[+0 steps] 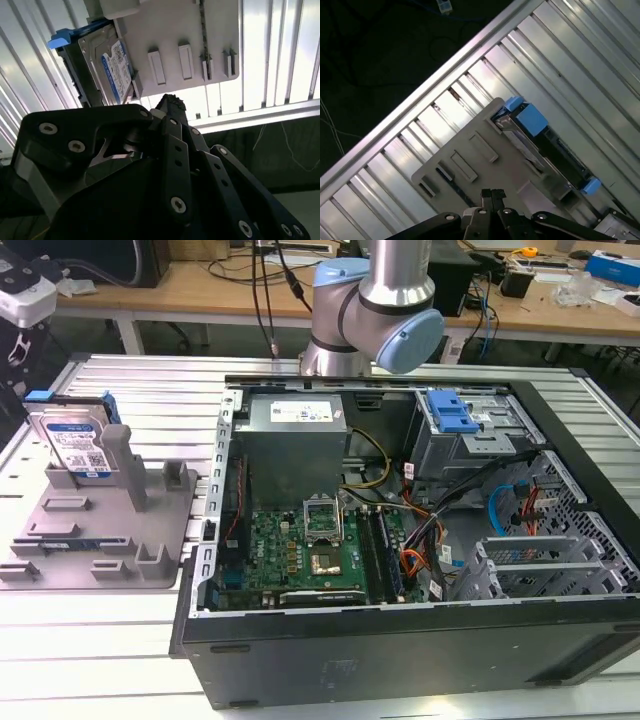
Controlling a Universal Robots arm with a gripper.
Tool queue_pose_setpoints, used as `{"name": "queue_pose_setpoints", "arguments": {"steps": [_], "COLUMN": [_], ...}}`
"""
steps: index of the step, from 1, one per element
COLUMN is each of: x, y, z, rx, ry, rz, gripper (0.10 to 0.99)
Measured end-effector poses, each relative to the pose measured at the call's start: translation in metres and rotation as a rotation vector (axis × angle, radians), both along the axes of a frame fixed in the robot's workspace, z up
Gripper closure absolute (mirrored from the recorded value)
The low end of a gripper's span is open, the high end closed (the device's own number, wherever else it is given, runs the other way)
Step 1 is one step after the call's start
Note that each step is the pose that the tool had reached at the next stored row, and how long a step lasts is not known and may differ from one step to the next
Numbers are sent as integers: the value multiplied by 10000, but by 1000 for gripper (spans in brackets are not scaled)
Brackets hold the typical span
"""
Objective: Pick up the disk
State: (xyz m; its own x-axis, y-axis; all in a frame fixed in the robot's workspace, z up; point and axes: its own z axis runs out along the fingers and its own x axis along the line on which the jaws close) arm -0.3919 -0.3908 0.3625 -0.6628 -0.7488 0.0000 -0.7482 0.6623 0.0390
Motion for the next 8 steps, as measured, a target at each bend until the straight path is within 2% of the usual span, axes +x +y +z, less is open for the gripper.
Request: {"name": "queue_pose_setpoints", "arguments": {"steps": [1, 3, 4, 8], "x": [0, 0, 0, 0], "y": [0, 0, 0, 0], "z": [0, -2, -2, -7], "rx": [0, 0, 0, 0], "ry": [1, 0, 1, -1], "rz": [239, 654, 845, 1864], "gripper": [973, 851, 851, 608]}}
